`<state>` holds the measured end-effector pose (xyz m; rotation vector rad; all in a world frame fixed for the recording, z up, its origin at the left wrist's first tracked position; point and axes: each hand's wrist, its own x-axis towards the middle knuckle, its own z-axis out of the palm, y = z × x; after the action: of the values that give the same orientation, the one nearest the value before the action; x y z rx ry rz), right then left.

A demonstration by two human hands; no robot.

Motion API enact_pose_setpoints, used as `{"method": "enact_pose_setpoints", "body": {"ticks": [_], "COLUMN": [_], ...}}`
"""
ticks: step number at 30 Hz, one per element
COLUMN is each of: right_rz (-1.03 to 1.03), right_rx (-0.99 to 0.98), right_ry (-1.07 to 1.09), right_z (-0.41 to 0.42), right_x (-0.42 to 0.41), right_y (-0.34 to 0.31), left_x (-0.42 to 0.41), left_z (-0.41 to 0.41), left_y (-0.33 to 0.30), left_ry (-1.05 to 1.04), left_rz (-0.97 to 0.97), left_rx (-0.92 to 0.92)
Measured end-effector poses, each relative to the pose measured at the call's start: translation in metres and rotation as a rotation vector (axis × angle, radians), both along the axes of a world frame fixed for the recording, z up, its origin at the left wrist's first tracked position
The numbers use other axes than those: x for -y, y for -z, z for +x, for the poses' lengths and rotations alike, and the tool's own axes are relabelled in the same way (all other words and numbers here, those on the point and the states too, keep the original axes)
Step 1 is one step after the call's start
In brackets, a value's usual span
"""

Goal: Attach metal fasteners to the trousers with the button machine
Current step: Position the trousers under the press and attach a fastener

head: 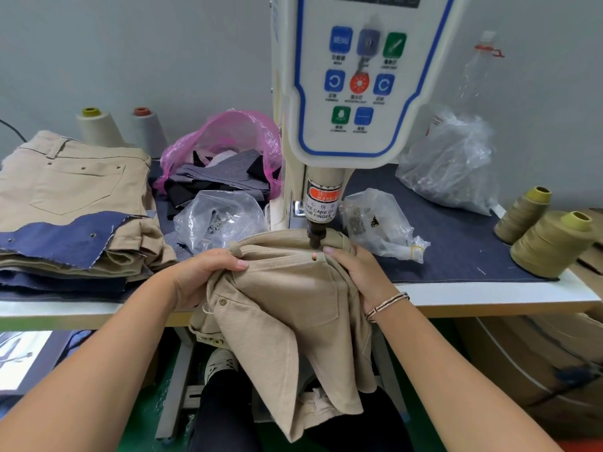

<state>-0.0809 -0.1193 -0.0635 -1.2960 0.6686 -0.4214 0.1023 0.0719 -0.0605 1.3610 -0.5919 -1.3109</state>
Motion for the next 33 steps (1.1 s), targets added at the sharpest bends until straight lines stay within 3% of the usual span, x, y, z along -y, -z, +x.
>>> {"method": "enact_pose_setpoints", "body": {"ticks": [6,10,13,15,18,24,27,30,33], "right_rz": [0.003,-0.086,0.179,0.369,0.406,0.023,-0.336,-0.722,-1.245], "right_rx": [0.022,-0.048,0.102,0.099,0.019,-0.111,-0.229,-0.144,-0.512], "right_ry": [-0.136,-0.041,0.068,0.06,-0.056,-0.214,-0.059,0.233,0.205], "right_z": [-0.025,-0.039,-0.043,-0.048,-0.06,-0.07,-0.064,-0.055,-0.037], "right_x": [0.001,0.007,0.015,0.02,0.025,0.022,0.019,0.034,0.06], "right_y": [-0.001,-0.013,-0.027,-0.032,-0.03,-0.022,-0.022,-0.037,-0.057], "left_x": [0.004,0.012,0.025,0.029,0.031,0.027,0.023,0.022,0.018], "left_z": [-0.011,-0.019,-0.029,-0.035,-0.034,-0.04,-0.035,-0.03,-0.033], "left_y": [-0.005,-0.006,-0.007,-0.011,-0.014,-0.016,-0.012,-0.009,0.002], "left_ry": [0.022,0.07,0.132,0.171,0.167,0.265,0.186,0.096,-0.037], "left_rz": [-0.005,-0.038,-0.022,-0.05,-0.041,-0.022,-0.029,-0.05,-0.131], "left_rx": [0.128,0.114,0.123,0.093,0.108,0.176,0.299,0.589,0.69]}}
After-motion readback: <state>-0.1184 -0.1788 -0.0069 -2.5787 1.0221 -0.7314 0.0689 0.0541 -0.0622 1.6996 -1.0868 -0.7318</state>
